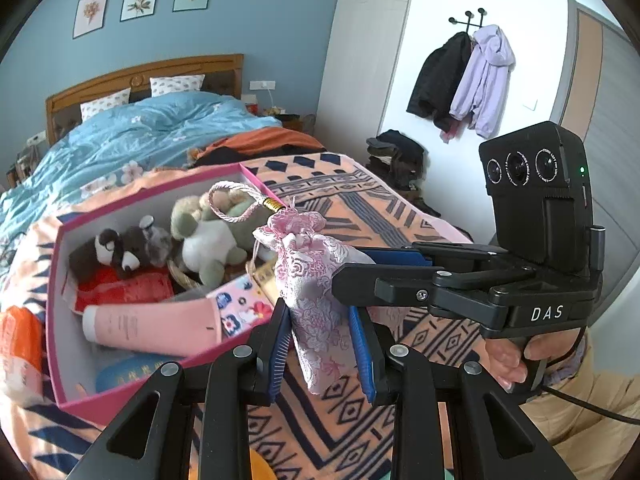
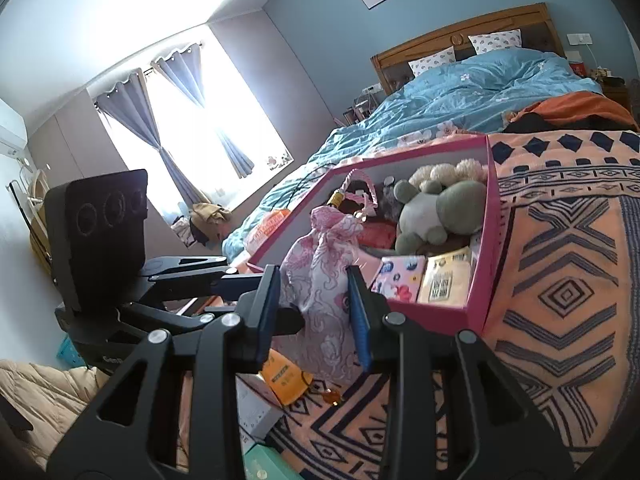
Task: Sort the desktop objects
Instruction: 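Carry the pink lace pouch over the magenta box with the right gripper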
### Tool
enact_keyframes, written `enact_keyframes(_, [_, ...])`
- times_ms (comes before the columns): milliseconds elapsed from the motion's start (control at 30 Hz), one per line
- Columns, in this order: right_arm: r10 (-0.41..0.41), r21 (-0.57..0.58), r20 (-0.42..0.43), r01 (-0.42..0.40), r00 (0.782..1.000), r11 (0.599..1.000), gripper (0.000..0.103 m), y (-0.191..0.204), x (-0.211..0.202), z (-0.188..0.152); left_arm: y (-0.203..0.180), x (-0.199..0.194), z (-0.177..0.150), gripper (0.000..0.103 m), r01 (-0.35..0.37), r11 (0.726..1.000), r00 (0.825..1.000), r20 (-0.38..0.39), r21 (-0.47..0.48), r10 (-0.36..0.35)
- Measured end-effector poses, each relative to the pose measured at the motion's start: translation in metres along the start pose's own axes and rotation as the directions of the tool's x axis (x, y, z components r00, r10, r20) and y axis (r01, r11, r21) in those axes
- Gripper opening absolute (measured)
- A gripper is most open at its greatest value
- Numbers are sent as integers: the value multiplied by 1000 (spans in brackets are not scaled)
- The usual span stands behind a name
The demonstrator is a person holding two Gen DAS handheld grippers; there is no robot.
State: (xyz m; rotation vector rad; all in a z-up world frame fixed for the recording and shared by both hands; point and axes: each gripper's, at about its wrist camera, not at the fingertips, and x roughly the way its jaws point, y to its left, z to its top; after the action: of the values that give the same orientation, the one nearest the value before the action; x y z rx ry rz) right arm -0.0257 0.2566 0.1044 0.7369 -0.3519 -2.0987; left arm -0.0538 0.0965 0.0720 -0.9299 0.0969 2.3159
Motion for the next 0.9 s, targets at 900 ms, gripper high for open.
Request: enact_keyframes(900, [-8,-17,58,9,998,1000,37,-16,15,53,17,9,51,29,-83,994,996,37,66,80])
